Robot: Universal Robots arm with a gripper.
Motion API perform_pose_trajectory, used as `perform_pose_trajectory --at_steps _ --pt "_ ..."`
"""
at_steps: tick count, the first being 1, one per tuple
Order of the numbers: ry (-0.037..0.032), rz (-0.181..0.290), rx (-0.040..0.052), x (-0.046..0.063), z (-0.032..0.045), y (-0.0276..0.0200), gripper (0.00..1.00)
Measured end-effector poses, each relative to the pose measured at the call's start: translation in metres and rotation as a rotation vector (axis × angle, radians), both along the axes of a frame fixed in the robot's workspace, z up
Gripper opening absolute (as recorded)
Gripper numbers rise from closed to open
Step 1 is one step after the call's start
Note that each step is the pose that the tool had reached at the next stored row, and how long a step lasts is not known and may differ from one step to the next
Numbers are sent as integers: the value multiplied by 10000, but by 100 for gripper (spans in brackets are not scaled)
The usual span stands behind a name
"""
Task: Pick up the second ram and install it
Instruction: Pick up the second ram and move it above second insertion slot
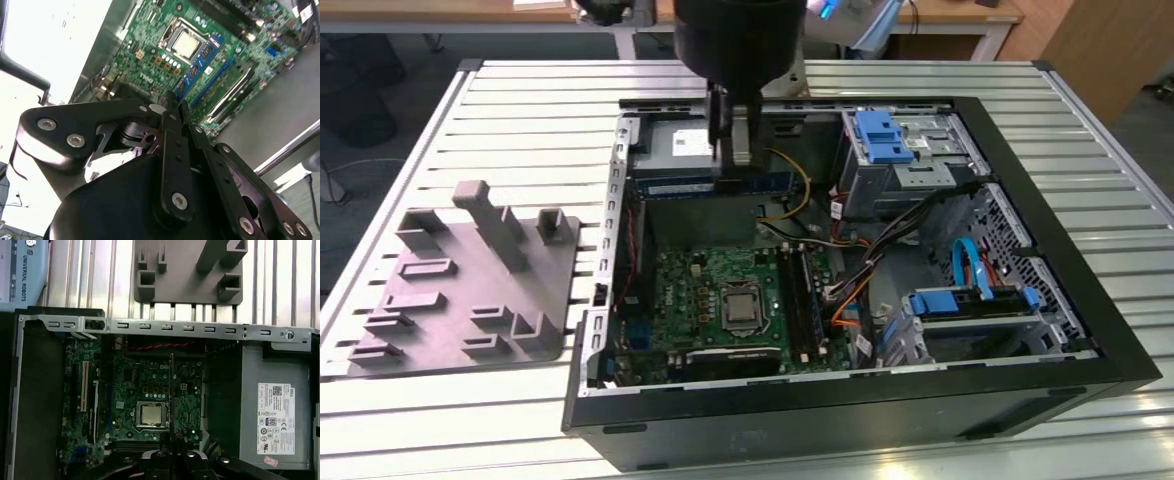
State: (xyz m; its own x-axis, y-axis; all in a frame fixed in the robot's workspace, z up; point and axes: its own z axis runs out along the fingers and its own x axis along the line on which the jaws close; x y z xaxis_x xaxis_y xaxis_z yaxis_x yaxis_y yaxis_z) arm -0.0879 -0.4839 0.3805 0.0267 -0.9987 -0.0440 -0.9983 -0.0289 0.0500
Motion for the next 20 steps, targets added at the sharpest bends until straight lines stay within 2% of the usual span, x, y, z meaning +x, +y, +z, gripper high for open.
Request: perform_pose_trajectory --at_steps 12,20 --pt "71 0 -1 291 -90 -1 14" --pt "77 1 0 356 -148 -44 14"
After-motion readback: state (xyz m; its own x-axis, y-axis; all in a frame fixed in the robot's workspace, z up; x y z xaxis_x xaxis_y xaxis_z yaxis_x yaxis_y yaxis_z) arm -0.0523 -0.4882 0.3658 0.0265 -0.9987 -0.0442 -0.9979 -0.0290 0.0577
